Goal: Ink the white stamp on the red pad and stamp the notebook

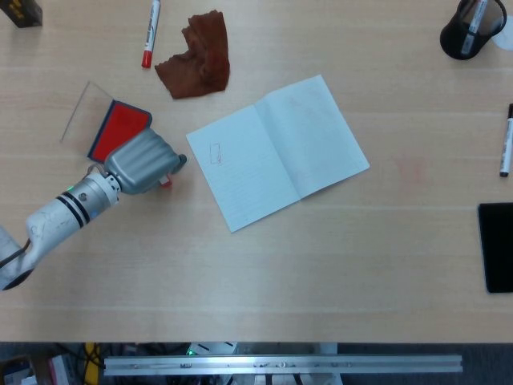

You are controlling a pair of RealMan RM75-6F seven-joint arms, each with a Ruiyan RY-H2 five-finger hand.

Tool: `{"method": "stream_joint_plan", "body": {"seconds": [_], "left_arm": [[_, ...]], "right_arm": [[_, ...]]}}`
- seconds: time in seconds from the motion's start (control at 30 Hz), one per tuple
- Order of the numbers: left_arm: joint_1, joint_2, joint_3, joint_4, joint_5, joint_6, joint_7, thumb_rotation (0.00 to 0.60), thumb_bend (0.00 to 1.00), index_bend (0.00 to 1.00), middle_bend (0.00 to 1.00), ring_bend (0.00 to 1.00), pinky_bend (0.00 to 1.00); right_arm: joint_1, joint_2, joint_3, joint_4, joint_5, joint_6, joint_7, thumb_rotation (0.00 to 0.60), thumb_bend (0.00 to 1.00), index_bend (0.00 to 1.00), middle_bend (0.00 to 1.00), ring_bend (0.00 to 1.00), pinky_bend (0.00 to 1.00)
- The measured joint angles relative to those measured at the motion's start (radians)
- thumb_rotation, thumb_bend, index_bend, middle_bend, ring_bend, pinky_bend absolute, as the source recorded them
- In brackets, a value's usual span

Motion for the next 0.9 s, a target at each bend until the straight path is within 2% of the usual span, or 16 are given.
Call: {"method": "stream_joint_plan", "body": {"seconds": [0.5,0.9], "left_arm": [[-0.003,-0.006,0.004,0.012,-0.006,0.001,-0.007,0.600,0.26,0.54,1.00,1.00,1.00],[-0.004,-0.006,0.004,0.009,-0.013,-0.005,0.001,0.600,0.26,0.54,1.00,1.00,1.00]], "right_arm": [[0.002,0.000,0.001,-0.001,0.001,-0.005,-0.002,0.600,0.05,0.30,0.41,0.35,0.47],[0.000,0.000,0.000,0.000,0.001,-0.005,0.001,0.600,0.05,0.30,0.41,0.35,0.47]]}}
